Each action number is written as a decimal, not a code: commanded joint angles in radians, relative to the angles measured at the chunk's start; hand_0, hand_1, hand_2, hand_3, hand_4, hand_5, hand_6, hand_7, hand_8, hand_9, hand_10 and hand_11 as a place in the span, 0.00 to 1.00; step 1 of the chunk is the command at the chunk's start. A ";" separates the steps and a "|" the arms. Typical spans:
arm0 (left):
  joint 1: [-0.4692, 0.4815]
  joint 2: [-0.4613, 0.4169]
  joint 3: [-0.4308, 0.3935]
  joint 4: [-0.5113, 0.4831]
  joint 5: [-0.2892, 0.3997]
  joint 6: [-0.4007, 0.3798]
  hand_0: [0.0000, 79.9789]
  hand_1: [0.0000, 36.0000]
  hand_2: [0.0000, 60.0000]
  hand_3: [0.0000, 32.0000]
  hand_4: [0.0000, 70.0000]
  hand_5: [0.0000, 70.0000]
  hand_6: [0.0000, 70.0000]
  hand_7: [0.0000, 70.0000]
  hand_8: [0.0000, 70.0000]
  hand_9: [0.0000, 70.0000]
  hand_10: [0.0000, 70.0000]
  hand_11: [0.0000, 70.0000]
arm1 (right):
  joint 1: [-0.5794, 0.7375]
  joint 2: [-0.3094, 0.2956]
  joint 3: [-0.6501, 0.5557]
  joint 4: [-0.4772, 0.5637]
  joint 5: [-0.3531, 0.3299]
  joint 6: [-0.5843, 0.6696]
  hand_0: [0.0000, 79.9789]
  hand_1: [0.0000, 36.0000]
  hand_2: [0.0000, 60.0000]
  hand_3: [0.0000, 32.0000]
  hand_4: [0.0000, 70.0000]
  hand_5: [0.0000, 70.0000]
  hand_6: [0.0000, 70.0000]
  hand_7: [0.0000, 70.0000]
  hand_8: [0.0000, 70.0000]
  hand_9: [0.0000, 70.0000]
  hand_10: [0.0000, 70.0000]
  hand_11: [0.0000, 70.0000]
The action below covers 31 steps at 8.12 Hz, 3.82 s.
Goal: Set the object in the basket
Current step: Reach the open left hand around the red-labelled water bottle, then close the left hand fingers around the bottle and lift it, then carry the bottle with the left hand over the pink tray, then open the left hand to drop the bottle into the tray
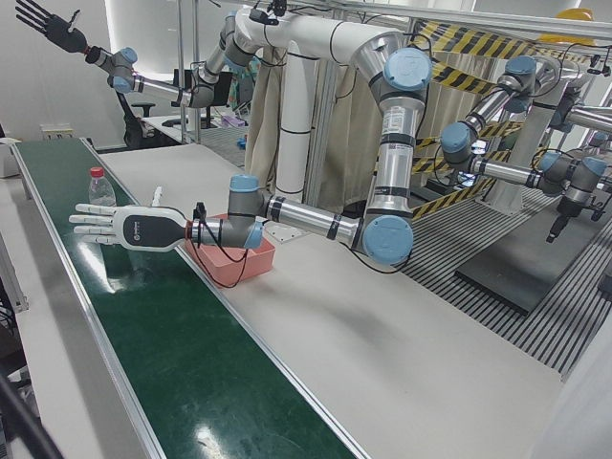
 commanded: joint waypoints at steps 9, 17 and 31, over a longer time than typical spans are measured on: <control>-0.008 -0.119 0.115 0.091 -0.026 -0.006 0.66 0.47 0.16 0.00 0.21 0.58 0.12 0.32 0.24 0.35 0.28 0.44 | 0.000 0.000 0.000 0.000 0.000 0.000 0.00 0.00 0.00 0.00 0.00 0.00 0.00 0.00 0.00 0.00 0.00 0.00; 0.085 -0.135 -0.245 0.362 -0.109 0.002 0.80 0.59 1.00 0.00 1.00 1.00 1.00 1.00 1.00 1.00 1.00 1.00 | 0.000 0.000 0.000 0.000 0.000 0.000 0.00 0.00 0.00 0.00 0.00 0.00 0.00 0.00 0.00 0.00 0.00 0.00; 0.406 0.142 -0.642 0.419 -0.275 0.049 0.67 0.43 0.02 0.00 0.12 0.40 0.13 0.28 0.21 0.26 0.32 0.49 | 0.000 0.000 0.000 0.000 0.000 0.000 0.00 0.00 0.00 0.00 0.00 0.00 0.00 0.00 0.00 0.00 0.00 0.00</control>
